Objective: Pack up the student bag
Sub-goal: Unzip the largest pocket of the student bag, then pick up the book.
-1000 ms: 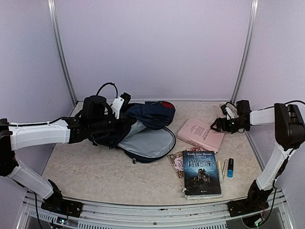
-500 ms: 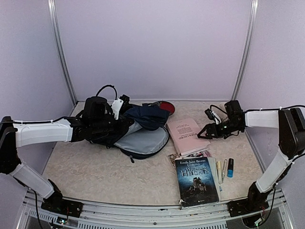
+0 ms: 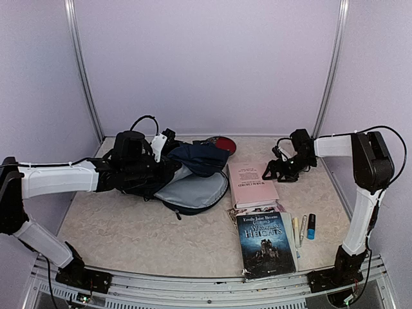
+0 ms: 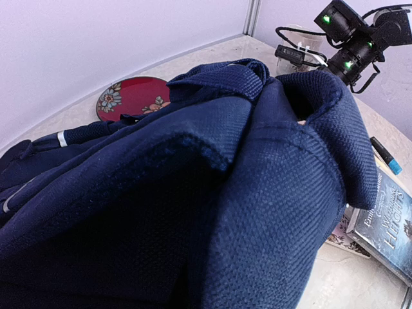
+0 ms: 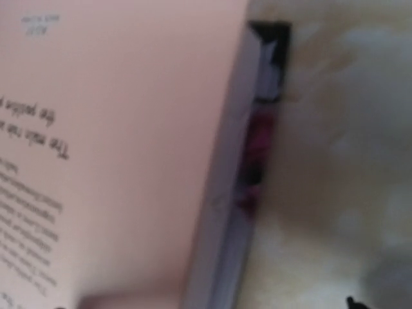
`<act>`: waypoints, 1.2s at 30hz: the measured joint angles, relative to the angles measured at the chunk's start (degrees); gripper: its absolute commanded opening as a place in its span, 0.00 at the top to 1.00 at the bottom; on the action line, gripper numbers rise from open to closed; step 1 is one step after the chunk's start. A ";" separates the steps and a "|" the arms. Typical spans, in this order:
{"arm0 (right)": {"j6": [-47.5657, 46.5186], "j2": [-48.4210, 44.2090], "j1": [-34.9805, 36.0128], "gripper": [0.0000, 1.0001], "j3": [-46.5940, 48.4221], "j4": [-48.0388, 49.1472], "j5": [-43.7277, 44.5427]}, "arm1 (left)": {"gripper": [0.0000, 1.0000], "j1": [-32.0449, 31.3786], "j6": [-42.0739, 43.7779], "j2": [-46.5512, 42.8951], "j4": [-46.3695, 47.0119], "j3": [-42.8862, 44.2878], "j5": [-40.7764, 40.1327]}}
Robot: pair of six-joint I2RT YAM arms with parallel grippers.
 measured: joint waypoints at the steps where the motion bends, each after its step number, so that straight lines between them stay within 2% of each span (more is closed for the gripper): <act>1: 0.48 0.15 0.17 0.10 -0.42 0.17 -0.33 | 1.00 0.00 -0.02 0.11 0.02 0.00 0.20; 8: 4.42 0.31 3.98 0.13 -3.06 4.98 -6.29 | 1.00 -0.74 -0.24 1.97 0.04 0.00 1.14; 15: 14.40 0.28 4.55 0.15 -7.82 17.09 -17.79 | 1.00 -0.70 -0.90 3.56 -0.13 0.00 1.25; 19: 20.83 -0.55 6.21 0.13 -8.07 24.81 -20.90 | 1.00 -0.68 -1.33 3.65 -0.11 0.00 1.25; 26: 26.18 -3.69 8.02 0.13 -8.61 30.58 -17.14 | 1.00 -0.66 -1.68 3.91 -0.33 0.00 1.40; 31: 25.07 -4.02 8.48 0.14 -10.19 27.47 -9.66 | 1.00 -0.68 -1.66 3.91 -0.55 0.00 1.44; 36: 23.96 -5.33 8.87 0.13 -16.55 25.14 -5.79 | 1.00 -0.90 -1.49 3.91 -0.74 0.00 1.46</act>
